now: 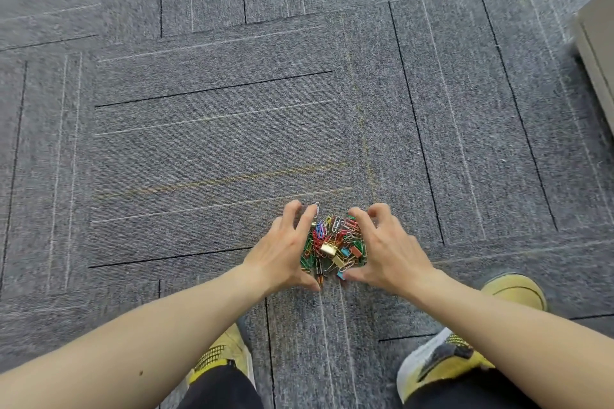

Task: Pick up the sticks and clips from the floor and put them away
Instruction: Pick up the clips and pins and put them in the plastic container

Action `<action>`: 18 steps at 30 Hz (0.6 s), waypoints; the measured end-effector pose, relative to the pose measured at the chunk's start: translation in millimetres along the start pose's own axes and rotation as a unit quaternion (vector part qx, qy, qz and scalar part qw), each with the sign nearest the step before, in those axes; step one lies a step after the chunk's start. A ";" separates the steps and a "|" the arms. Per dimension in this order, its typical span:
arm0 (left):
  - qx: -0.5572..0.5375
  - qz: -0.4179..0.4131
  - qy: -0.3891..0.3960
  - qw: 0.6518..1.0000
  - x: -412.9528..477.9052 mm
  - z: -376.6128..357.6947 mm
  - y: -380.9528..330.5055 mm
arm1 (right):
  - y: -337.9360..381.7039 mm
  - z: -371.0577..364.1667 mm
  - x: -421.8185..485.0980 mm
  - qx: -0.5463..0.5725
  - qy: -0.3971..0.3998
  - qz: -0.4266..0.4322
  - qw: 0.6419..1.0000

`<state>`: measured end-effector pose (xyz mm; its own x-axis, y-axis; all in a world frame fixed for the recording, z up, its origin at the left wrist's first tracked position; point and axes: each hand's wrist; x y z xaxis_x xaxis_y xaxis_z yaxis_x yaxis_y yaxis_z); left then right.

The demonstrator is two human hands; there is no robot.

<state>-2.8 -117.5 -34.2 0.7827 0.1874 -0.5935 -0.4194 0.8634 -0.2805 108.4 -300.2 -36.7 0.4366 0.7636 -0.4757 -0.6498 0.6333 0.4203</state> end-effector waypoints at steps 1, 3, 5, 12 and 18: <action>0.009 0.000 0.008 1.000 -0.5 -0.4 -2.6 | -1.6 -0.9 -3.2 -0.025 0.012 -0.013 1.000; 0.016 0.000 0.013 1.000 0.2 -3.1 -10.8 | 0.1 -5.6 -7.0 -0.047 0.035 -0.027 0.998; 0.014 0.001 0.001 1.000 1.9 -6.7 -18.8 | 6.9 -11.7 -4.9 -0.030 0.027 -0.028 0.999; -0.057 0.019 -0.038 0.997 11.5 -4.8 -22.3 | 17.3 -15.8 10.7 0.055 -0.037 -0.016 0.998; -0.110 0.046 -0.055 0.991 17.6 -7.4 -20.1 | 34.1 -19.1 16.6 0.107 -0.052 -0.042 0.992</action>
<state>16.0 -135.0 -44.5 0.7765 0.3210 -0.5423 -0.5724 0.7191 -0.3940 81.6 -268.4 -44.9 0.5523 0.7091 -0.4384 -0.4658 0.6986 0.5431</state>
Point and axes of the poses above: each hand's wrist, its own x-axis towards the middle knuckle, its own z-axis out of the back of the hand, y = z × x, and after that the axes turned 5 degrees about z, right-handed
